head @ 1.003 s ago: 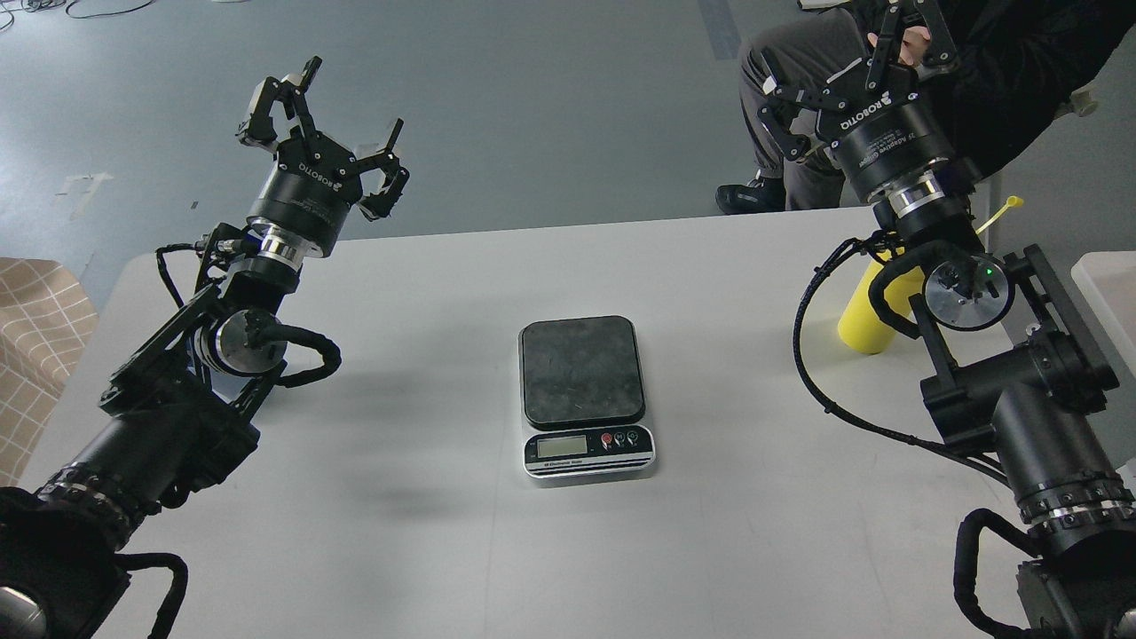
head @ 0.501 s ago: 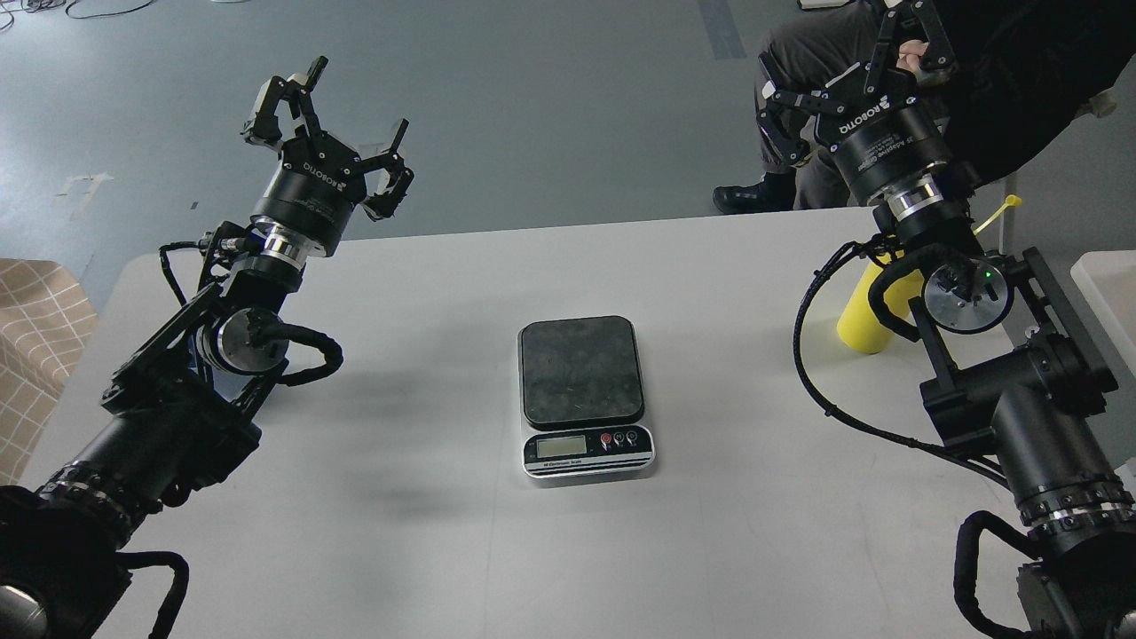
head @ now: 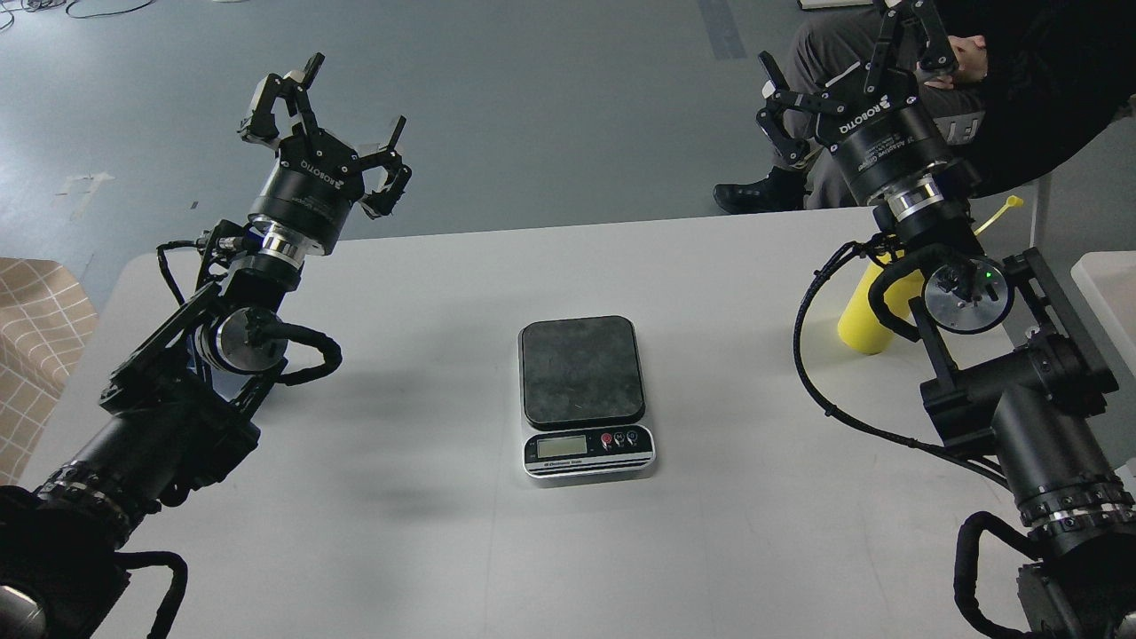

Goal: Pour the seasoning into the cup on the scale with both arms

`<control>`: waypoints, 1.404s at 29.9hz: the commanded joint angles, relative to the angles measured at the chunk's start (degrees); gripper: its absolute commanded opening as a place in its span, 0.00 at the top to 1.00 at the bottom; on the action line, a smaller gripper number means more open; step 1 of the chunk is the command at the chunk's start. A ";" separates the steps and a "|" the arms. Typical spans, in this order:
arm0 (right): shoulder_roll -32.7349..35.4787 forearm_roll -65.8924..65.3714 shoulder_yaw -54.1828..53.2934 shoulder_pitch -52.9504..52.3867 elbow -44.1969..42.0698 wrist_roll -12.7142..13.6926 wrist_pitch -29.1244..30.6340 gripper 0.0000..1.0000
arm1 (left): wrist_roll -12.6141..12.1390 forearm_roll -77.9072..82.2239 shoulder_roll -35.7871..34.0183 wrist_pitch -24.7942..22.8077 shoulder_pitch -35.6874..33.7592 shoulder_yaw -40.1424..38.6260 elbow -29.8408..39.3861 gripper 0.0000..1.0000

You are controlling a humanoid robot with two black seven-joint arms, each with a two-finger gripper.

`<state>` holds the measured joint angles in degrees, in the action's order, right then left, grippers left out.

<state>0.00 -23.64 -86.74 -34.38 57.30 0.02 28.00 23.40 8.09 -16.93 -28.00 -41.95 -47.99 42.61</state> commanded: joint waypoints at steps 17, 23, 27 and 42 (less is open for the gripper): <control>0.00 0.00 0.00 0.19 0.35 0.07 0.00 0.00 | 0.15 0.00 -0.82 0.00 0.29 0.09 1.95 0.02; 0.00 0.09 0.00 0.19 0.35 -0.02 0.00 0.00 | 0.15 0.00 -0.82 0.00 0.29 0.09 2.03 0.02; 0.00 0.00 0.00 0.19 0.35 0.07 0.00 0.00 | 0.15 0.00 -0.82 0.00 0.29 0.09 2.03 0.02; 0.00 0.00 0.00 0.10 0.35 -0.02 0.00 0.00 | 0.15 0.18 -0.82 0.00 0.20 0.09 1.95 0.02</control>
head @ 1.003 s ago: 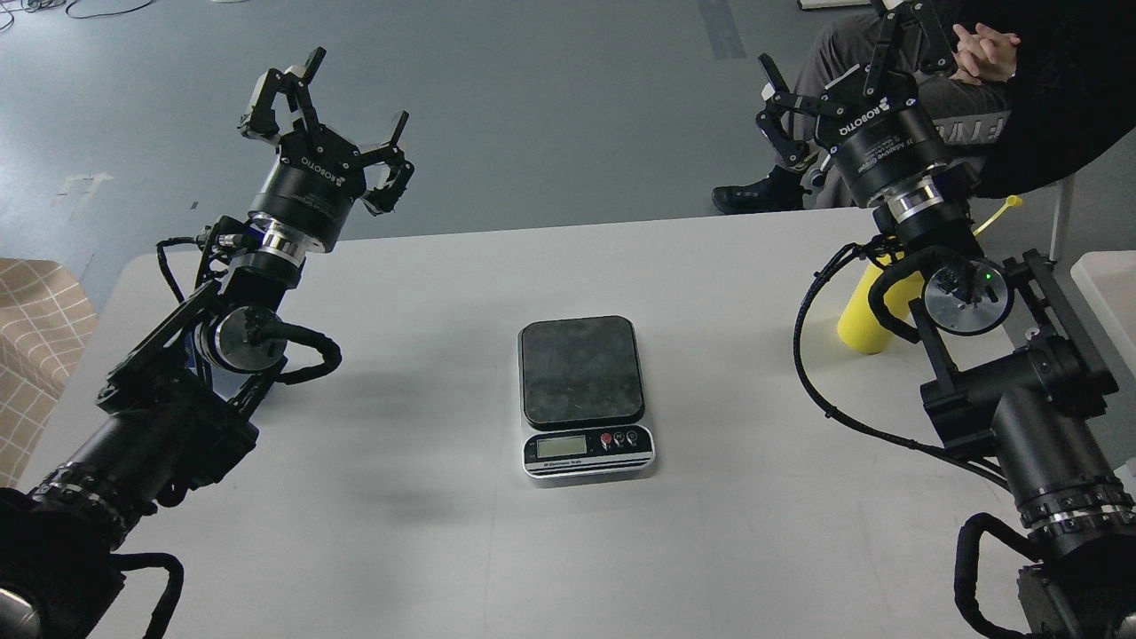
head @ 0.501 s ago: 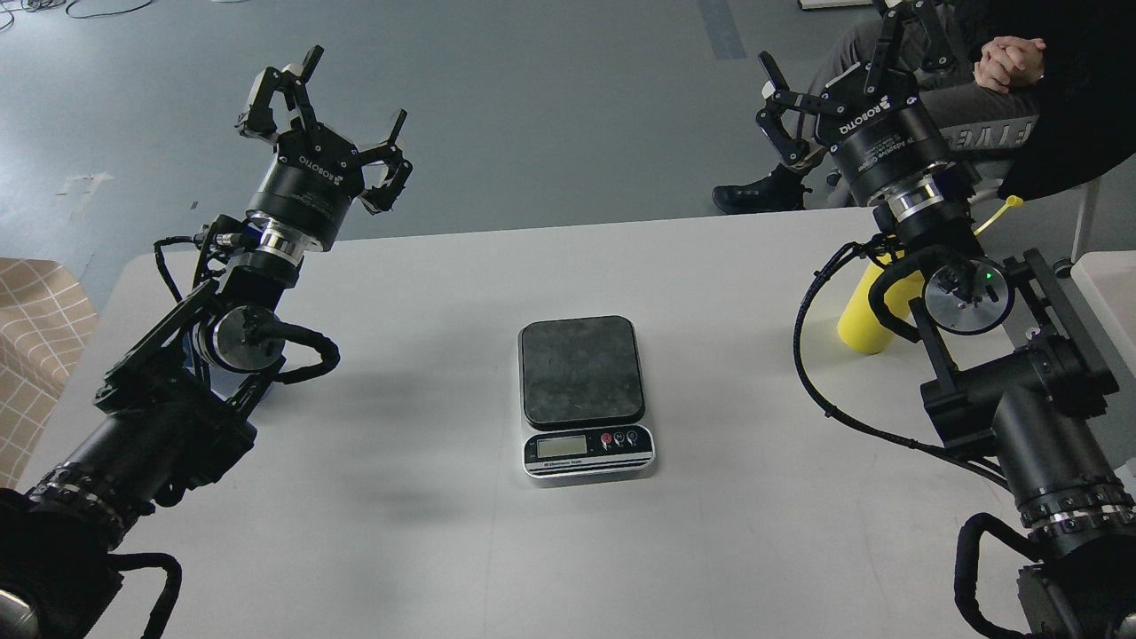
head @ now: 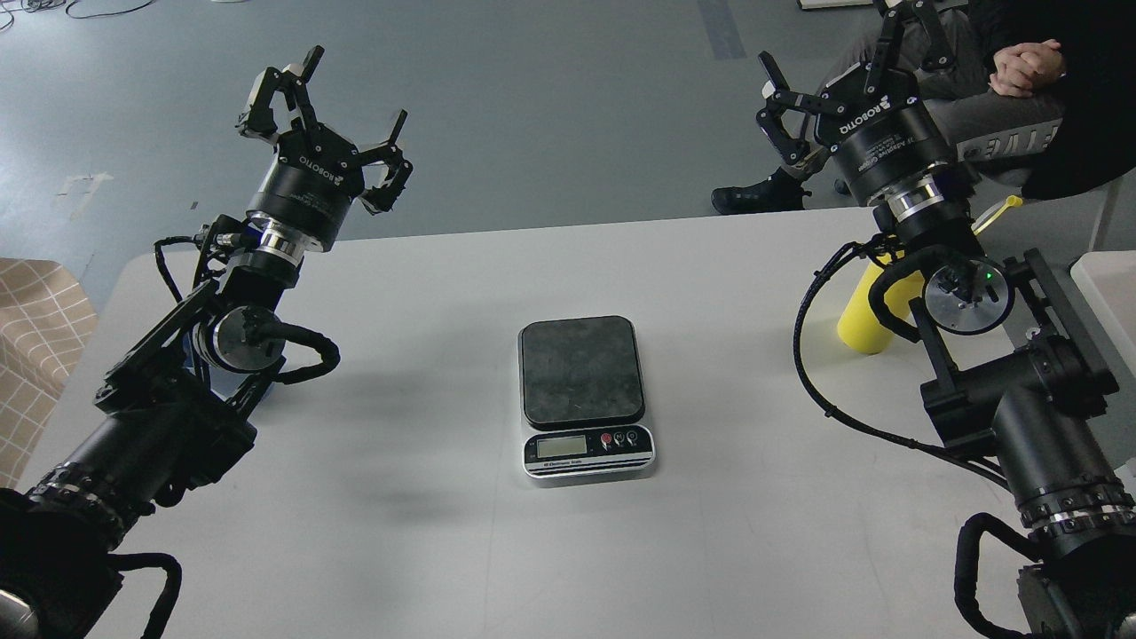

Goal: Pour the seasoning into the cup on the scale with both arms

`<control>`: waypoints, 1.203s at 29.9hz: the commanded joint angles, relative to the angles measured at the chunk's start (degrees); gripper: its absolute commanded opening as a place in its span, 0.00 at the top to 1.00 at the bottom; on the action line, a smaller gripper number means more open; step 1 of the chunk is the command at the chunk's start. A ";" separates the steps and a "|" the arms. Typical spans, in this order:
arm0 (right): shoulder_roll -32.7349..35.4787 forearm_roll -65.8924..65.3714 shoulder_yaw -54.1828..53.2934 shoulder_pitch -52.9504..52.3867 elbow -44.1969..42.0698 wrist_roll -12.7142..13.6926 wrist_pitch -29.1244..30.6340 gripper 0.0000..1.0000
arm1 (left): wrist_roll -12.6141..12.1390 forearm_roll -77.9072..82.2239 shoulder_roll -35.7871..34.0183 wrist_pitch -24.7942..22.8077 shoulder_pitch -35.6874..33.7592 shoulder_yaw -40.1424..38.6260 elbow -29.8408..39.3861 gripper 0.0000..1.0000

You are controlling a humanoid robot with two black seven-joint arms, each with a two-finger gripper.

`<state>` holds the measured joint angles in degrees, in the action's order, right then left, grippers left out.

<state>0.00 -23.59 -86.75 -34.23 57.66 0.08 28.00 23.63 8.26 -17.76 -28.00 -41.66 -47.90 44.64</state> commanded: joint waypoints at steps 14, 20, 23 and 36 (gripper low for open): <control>0.00 -0.06 0.00 -0.04 -0.01 0.01 0.00 0.00 | -0.07 0.53 -0.26 0.00 -0.18 0.00 -0.08 0.02; 0.00 -0.06 0.09 0.04 -0.01 0.01 0.00 0.00 | -0.07 0.53 -0.35 0.00 -0.18 0.00 -0.08 0.02; 0.00 -0.06 0.09 0.04 0.08 0.01 0.00 0.00 | -0.07 0.53 -0.35 0.00 -0.18 0.00 -0.08 0.02; 0.00 -0.06 0.53 0.13 0.17 0.01 0.00 0.00 | -0.07 0.53 -0.35 0.00 -0.18 0.00 0.01 0.02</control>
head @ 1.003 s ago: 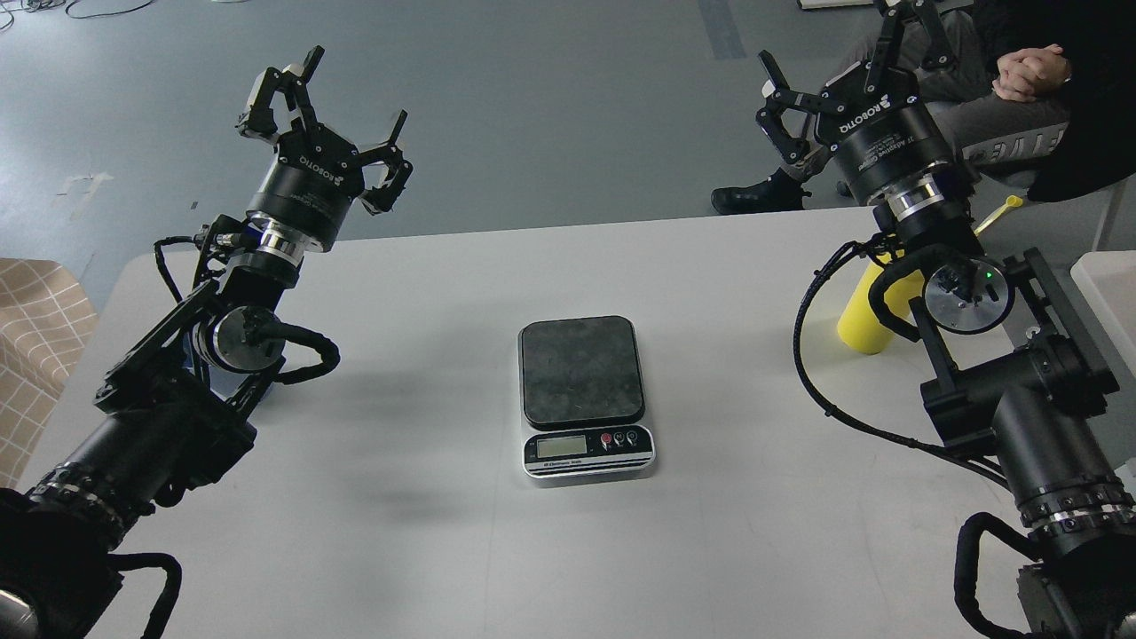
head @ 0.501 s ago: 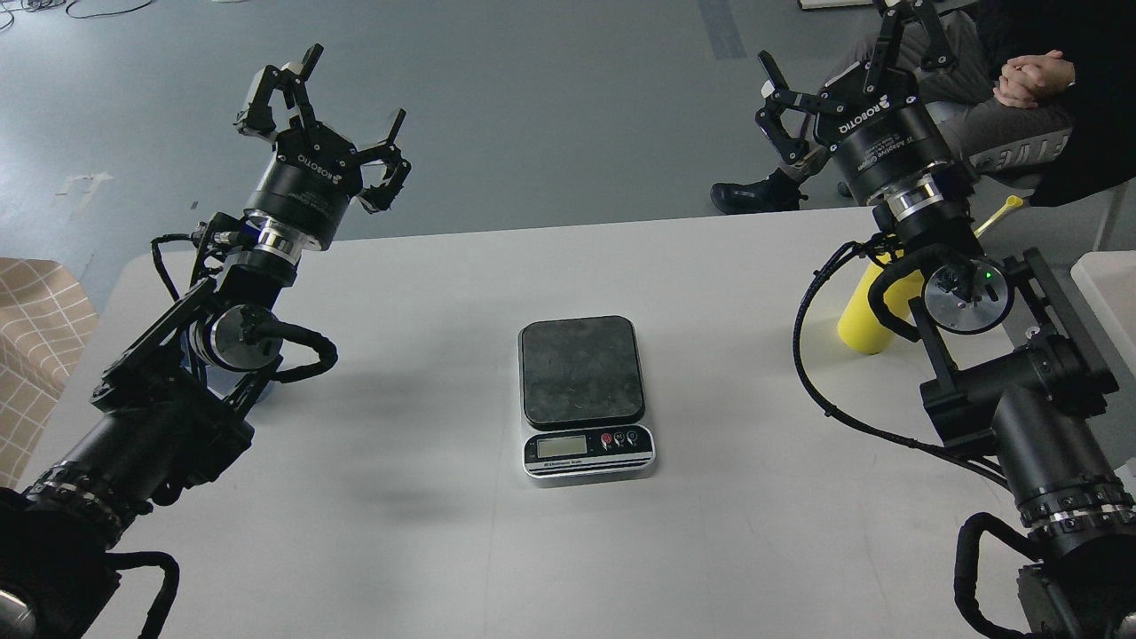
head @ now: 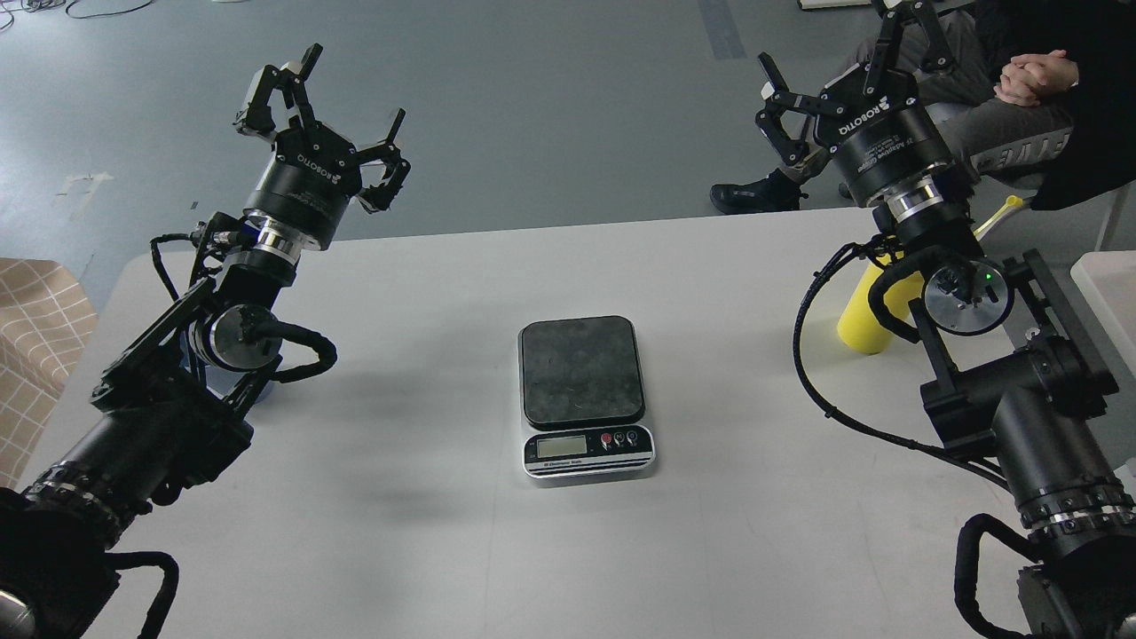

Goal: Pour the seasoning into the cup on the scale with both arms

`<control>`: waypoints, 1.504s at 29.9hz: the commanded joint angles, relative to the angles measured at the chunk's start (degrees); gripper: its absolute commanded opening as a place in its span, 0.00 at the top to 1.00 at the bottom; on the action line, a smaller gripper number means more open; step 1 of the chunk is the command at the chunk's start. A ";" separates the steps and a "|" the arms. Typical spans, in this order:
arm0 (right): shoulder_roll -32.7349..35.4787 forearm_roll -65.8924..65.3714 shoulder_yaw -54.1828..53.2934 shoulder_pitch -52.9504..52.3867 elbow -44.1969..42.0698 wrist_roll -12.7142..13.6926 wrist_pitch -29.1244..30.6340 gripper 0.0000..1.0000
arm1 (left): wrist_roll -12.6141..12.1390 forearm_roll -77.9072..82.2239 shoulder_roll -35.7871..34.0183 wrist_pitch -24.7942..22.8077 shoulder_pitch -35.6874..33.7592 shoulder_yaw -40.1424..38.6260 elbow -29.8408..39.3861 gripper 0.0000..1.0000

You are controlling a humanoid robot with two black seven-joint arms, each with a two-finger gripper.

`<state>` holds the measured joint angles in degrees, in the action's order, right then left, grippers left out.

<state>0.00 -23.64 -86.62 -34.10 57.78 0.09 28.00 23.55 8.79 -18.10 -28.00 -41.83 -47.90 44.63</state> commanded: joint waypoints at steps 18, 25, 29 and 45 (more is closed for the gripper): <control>0.00 0.00 0.57 0.00 -0.04 0.00 0.00 0.00 | 0.00 0.00 -0.09 0.00 0.00 -0.09 0.02 0.02; 0.00 0.00 0.57 0.00 -0.04 0.00 0.00 0.00 | 0.00 0.00 0.00 0.00 -0.18 -0.09 -0.07 0.02; 0.00 0.00 0.57 -0.08 -0.04 0.00 0.00 0.00 | 0.00 0.00 -0.09 0.00 -0.26 -0.09 -0.07 0.02; 0.00 0.00 0.57 -0.09 -0.04 0.00 0.00 0.00 | -0.09 0.00 -0.09 0.00 -0.53 0.00 -0.07 0.02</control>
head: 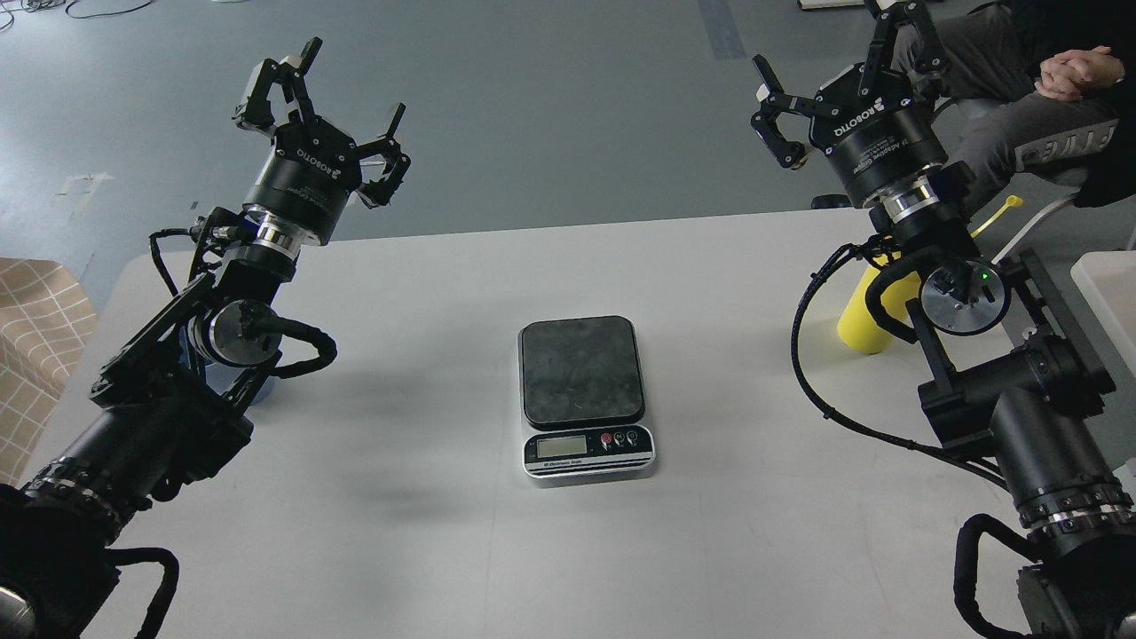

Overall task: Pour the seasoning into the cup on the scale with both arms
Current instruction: 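Reach the left gripper down to the blue cup and grasp it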

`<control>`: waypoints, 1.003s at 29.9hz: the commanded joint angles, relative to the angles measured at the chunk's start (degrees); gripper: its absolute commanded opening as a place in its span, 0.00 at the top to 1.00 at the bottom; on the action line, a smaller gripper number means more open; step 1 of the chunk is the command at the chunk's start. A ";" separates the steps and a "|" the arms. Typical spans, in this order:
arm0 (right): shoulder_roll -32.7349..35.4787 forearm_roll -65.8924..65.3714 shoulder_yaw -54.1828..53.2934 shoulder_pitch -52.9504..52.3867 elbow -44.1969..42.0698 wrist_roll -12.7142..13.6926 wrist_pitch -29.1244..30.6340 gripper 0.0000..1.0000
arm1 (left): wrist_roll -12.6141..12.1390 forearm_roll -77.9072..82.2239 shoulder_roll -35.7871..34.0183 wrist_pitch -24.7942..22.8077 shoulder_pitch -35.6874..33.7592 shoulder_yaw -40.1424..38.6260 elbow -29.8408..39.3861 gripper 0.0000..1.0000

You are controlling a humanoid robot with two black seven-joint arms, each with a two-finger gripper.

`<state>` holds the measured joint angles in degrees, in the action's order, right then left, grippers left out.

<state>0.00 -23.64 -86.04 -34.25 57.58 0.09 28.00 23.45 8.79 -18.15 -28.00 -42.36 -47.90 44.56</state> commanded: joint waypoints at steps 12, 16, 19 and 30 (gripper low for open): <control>0.00 0.00 0.00 0.24 0.26 0.00 0.00 0.00 | 0.80 5.95 -1.01 0.00 -0.36 -0.17 0.09 0.02; 0.00 0.09 0.09 0.24 0.26 0.00 0.00 0.00 | 4.14 15.71 -2.50 0.00 -2.11 -0.17 0.18 0.03; 0.00 0.09 0.09 0.24 0.26 0.00 0.00 0.00 | 4.55 24.32 -4.61 0.00 -2.91 -0.09 1.75 0.03; 0.00 0.09 0.09 0.68 0.26 0.00 0.00 0.00 | 4.55 67.92 -19.98 4.18 -1.94 0.18 21.79 0.04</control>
<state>0.00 -23.55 -85.95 -33.67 57.83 0.09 28.00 28.01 68.31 -34.50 -25.64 -44.86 -47.88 62.62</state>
